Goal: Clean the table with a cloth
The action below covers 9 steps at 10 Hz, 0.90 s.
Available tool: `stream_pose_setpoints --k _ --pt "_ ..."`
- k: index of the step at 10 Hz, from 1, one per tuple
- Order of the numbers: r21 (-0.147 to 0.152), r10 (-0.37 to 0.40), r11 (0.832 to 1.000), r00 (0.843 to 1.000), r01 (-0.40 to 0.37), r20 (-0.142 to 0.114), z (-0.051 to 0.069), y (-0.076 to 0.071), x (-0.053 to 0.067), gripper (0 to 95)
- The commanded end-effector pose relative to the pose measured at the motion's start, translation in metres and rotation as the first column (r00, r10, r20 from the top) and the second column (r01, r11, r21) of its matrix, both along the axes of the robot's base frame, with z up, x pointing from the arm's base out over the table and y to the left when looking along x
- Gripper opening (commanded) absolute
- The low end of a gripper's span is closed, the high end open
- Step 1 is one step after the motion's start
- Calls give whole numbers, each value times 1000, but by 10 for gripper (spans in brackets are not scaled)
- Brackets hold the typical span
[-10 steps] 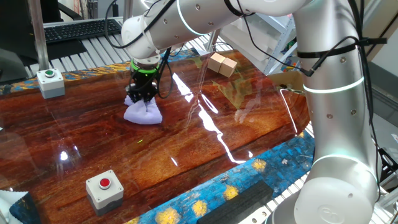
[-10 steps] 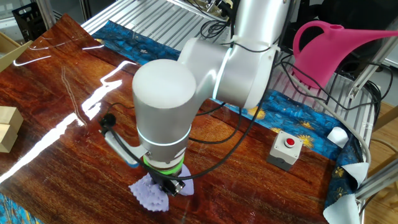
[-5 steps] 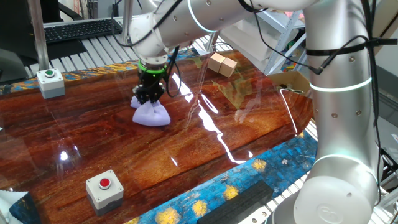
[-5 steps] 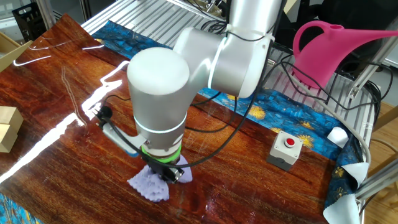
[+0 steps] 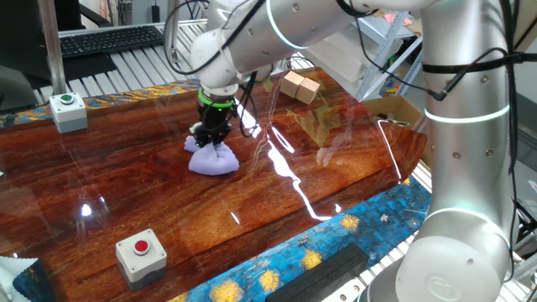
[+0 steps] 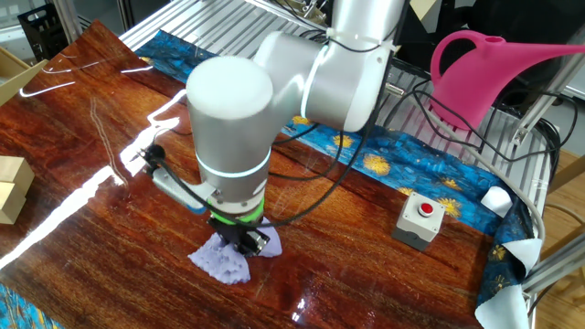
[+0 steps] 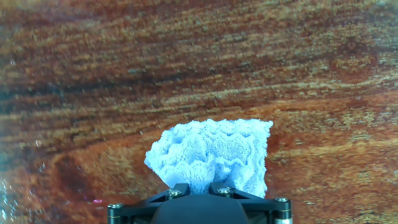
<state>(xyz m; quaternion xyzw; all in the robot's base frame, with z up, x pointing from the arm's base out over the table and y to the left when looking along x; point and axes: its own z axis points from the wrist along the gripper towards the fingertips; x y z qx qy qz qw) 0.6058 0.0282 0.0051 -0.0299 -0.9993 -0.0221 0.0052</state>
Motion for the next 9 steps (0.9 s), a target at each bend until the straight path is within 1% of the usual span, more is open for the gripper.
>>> stream_pose_setpoints --k 1,2,3,4,6,9 --pt "11 12 1000 1000 -12 -5 5 -4 -5 0" --pt "7 16 1000 1000 -16 1 5 -6 -10 0" --pt "5 18 1000 1000 -18 10 3 -7 -14 0" --pt "0 19 1000 1000 -19 15 2 -8 -15 0" --pt "-5 19 1000 1000 -19 18 2 -8 -15 0" --pt "-2 7 1000 1000 -7 19 2 -8 -15 0"
